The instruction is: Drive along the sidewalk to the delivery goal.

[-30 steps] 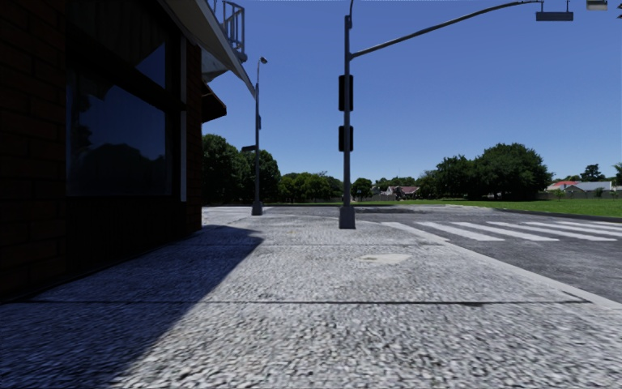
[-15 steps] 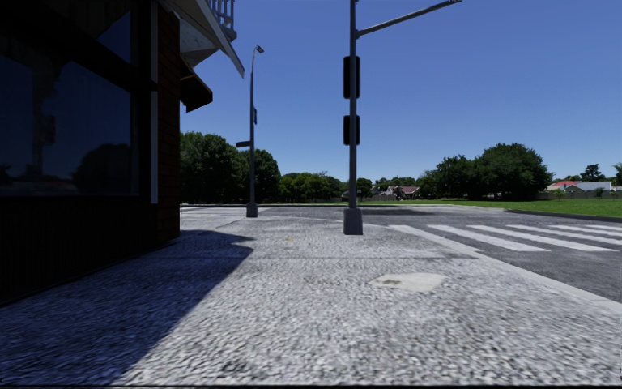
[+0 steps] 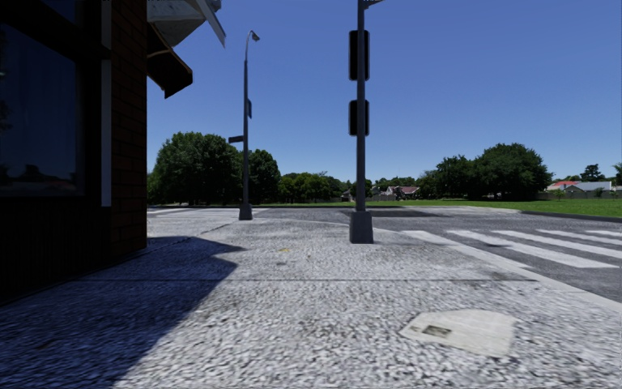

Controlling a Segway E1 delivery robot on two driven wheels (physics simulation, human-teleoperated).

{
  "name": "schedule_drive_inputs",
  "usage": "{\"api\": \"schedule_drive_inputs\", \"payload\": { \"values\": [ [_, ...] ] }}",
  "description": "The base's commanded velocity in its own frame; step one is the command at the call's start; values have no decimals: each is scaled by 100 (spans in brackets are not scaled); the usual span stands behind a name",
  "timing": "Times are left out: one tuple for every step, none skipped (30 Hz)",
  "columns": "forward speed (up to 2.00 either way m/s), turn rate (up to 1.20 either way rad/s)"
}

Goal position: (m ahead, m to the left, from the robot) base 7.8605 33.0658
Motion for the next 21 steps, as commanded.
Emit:
{"api": "schedule_drive_inputs", "payload": {
  "values": [
    [200, 0],
    [200, 0],
    [200, 0],
    [200, 0],
    [200, 0],
    [200, 0],
    [200, 0],
    [200, 0],
    [200, 0],
    [200, 0],
    [200, 0],
    [200, 4],
    [200, 4],
    [200, 11],
    [200, 19],
    [200, 29],
    [200, 29],
    [200, 33],
    [200, 34],
    [200, 34],
    [200, 34]
  ]
}}
